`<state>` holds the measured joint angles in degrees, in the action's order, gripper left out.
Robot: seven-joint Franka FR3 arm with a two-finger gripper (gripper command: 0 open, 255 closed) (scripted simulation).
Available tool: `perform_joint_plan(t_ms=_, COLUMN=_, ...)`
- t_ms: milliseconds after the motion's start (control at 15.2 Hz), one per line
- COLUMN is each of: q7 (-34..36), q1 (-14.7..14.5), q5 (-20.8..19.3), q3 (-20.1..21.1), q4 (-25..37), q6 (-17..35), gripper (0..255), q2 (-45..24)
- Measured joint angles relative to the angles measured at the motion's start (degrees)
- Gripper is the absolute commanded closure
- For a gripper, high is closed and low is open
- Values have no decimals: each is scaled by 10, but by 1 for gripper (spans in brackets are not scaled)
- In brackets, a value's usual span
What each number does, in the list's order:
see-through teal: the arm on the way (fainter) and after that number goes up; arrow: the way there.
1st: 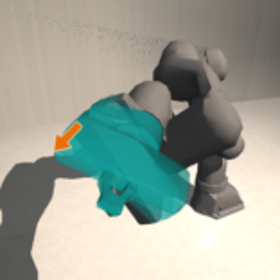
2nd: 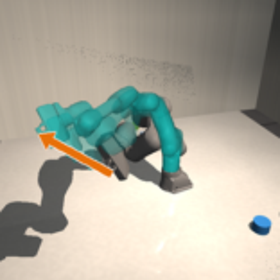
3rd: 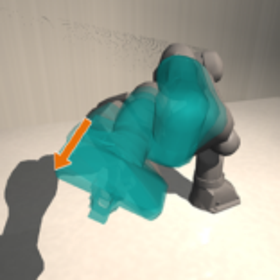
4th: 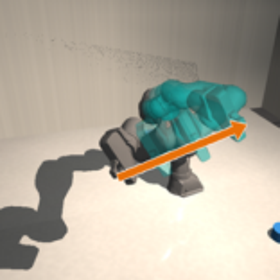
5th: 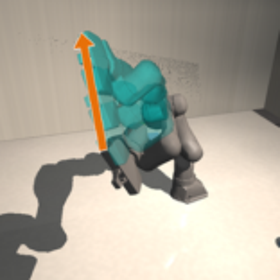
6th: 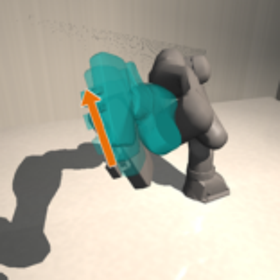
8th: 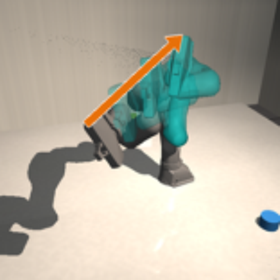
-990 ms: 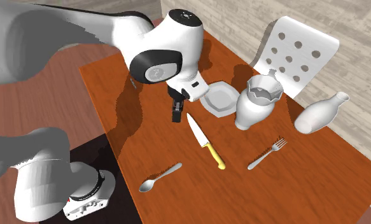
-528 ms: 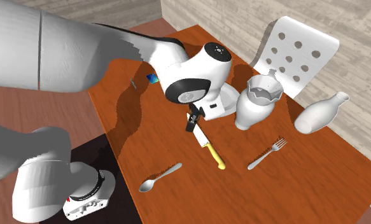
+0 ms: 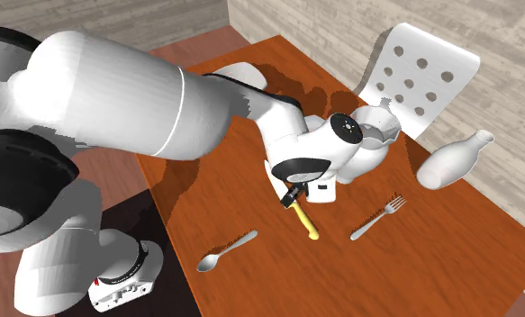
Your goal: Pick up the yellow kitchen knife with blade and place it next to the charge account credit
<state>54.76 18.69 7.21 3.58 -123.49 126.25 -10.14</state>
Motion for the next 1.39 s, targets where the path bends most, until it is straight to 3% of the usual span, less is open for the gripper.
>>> perform_joint_plan(t_ms=264, q7=38, q1=11, q5=14, q3=-15, q4=20, q6=27, gripper=0, q2=-52)
perform_joint_plan(t_ms=660, q7=40, q1=10, q5=20, q3=-14, q4=13, q6=69, gripper=0, q2=-88)
perform_joint_plan(t_ms=1122, q7=40, q1=9, q5=21, q3=-14, q4=7, q6=79, gripper=0, q2=-91)
perform_joint_plan(t_ms=1188, q7=40, q1=9, q5=21, q3=-14, q4=7, q6=79, gripper=255, q2=-91)
perform_joint_plan(t_ms=1386, q7=40, q1=9, q5=22, q3=-13, q4=8, q6=79, gripper=255, q2=-91)
